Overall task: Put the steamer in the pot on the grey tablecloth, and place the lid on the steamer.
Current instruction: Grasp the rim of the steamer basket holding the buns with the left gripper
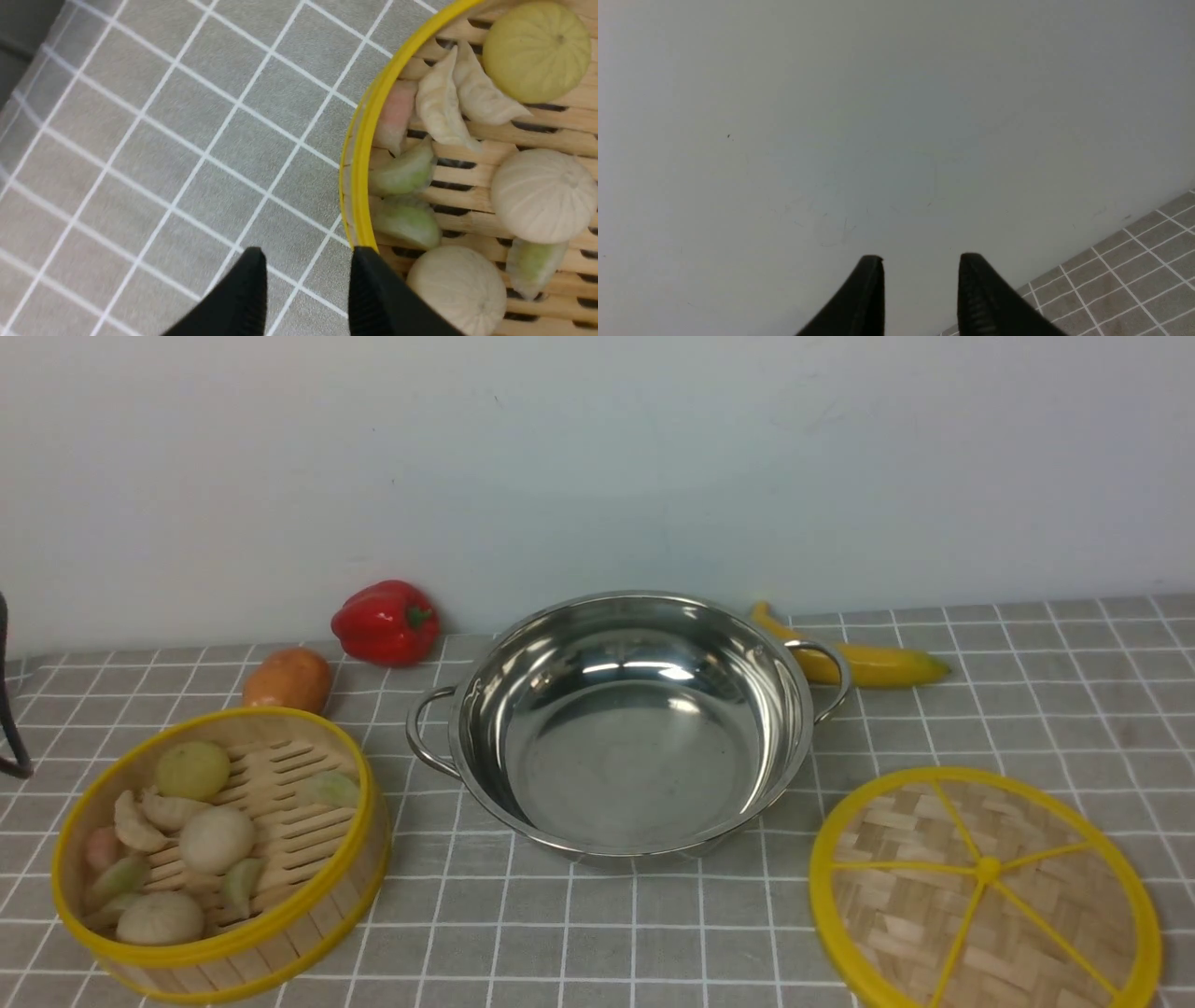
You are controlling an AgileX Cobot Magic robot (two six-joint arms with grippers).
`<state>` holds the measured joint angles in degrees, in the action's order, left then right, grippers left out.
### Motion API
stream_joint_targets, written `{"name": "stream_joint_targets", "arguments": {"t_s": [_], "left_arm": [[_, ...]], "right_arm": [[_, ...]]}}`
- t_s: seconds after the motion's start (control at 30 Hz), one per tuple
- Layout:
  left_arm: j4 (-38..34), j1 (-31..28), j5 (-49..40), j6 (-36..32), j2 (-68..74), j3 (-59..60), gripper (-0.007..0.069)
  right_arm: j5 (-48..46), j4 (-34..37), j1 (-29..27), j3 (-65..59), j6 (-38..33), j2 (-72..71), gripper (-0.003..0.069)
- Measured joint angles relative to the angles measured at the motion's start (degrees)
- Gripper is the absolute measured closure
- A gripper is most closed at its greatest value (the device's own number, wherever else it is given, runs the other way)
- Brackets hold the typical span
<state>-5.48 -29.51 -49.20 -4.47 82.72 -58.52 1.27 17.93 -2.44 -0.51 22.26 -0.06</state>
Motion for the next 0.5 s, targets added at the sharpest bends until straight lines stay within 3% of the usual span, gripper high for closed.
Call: {"name": "stream_joint_targets", "arguments": {"t_s": [0.23,0.5], "left_arm": [[-12.5,-0.2,2.8,-14.6,5.7,0.0,0.0382],[-14.0,-0.2,6.0,-17.6,11.5,0.0,0.0382]], "right_arm": [[0.0,0.0,0.0,0.0,0.0,0.0,0.0416],[-0.2,0.0,0.1,0.0,0.0,0.0,0.0416]]}}
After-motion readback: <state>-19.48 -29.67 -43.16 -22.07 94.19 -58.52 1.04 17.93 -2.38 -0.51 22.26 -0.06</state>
